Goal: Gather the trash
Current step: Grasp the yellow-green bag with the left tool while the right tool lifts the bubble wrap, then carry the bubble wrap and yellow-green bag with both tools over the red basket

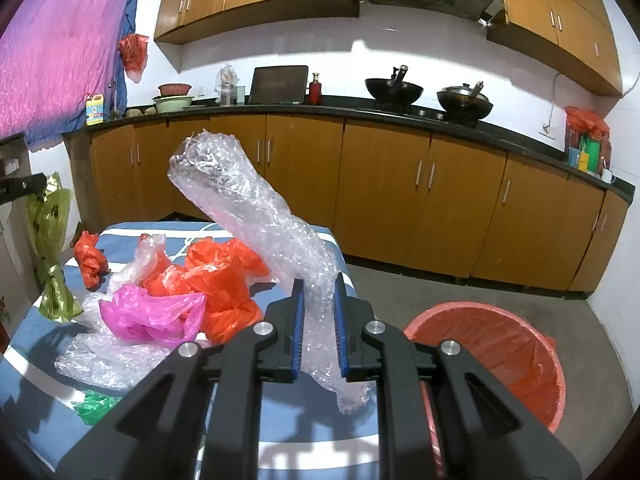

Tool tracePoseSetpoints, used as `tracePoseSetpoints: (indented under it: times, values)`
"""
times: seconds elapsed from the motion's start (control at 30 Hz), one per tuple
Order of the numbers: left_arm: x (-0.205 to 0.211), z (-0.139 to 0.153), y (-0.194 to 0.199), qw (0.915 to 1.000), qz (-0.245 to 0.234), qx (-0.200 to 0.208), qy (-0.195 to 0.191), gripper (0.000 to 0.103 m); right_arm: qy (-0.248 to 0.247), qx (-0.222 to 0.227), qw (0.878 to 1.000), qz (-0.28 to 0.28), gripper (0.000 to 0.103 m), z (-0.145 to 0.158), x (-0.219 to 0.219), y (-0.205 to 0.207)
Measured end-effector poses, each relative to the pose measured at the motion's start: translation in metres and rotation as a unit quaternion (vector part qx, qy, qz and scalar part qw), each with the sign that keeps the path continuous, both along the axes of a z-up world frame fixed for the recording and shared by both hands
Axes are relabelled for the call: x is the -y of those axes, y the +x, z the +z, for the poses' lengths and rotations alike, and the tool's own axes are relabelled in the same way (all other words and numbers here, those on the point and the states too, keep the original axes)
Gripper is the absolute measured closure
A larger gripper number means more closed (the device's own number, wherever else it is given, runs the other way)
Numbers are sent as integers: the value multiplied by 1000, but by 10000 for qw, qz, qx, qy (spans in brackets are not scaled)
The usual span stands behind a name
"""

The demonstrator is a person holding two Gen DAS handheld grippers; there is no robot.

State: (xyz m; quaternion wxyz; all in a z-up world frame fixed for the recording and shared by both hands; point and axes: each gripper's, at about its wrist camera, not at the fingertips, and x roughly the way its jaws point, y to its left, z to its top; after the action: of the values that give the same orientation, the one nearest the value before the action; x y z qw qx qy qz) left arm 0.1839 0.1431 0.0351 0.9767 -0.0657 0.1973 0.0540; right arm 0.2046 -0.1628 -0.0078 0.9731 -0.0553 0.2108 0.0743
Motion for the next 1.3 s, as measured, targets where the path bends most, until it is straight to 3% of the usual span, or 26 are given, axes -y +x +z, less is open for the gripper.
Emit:
tracePoseSetpoints:
  times: [0.33,0.7,1.07,1.3]
  values:
    - [48,22,2,9983,-541,235,7,103,122,57,9997,-221,89,9,26,-10]
    - [143,32,12,9880,-1506,338,-92,103,193,25,9960,-877,89,10,92,-19]
    - [243,11,31,9736,-2260,113,-290,103,299,-236,9829,-1800,89,-8,182,-23]
    - [297,-8,51,9675,-2506,-90,-326,103,432,-469,9765,-2059,89,-25,220,-15]
